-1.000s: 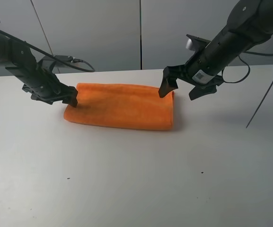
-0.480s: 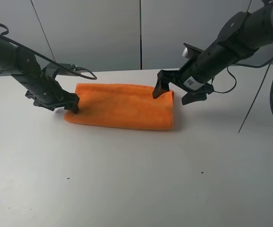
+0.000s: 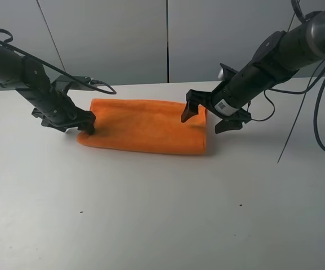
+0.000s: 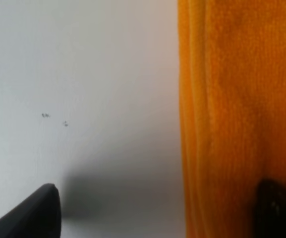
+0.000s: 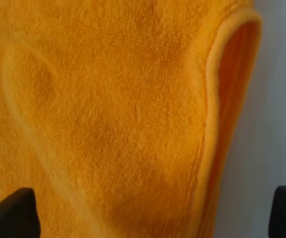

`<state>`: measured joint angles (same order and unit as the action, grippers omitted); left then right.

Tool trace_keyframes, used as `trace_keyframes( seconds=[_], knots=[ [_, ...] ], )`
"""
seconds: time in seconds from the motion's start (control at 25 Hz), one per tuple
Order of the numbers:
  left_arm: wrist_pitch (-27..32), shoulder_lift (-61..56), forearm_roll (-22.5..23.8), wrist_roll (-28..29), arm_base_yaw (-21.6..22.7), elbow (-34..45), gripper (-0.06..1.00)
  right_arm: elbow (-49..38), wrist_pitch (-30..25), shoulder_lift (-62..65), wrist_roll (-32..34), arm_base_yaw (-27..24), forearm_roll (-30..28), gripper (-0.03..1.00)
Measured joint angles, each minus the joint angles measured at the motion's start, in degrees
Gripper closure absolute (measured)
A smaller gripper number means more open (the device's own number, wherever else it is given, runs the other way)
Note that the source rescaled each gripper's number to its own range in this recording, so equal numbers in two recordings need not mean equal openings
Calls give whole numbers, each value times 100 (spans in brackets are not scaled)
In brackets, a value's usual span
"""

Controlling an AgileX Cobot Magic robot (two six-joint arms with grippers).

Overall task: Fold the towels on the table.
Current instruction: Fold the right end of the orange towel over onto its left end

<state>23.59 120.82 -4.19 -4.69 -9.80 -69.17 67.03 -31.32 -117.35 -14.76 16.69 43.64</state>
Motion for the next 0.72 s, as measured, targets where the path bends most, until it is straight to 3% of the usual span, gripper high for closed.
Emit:
trace_keyframes(
  seconds=[0.28,0.72],
  knots=[
    [8,0,-32,10,0,0,-5,0,11,-20,827,0,-709,-3],
    [8,0,-42,10,0,0,-5,12,158,-249,1056,0,-462,-3]
  ],
)
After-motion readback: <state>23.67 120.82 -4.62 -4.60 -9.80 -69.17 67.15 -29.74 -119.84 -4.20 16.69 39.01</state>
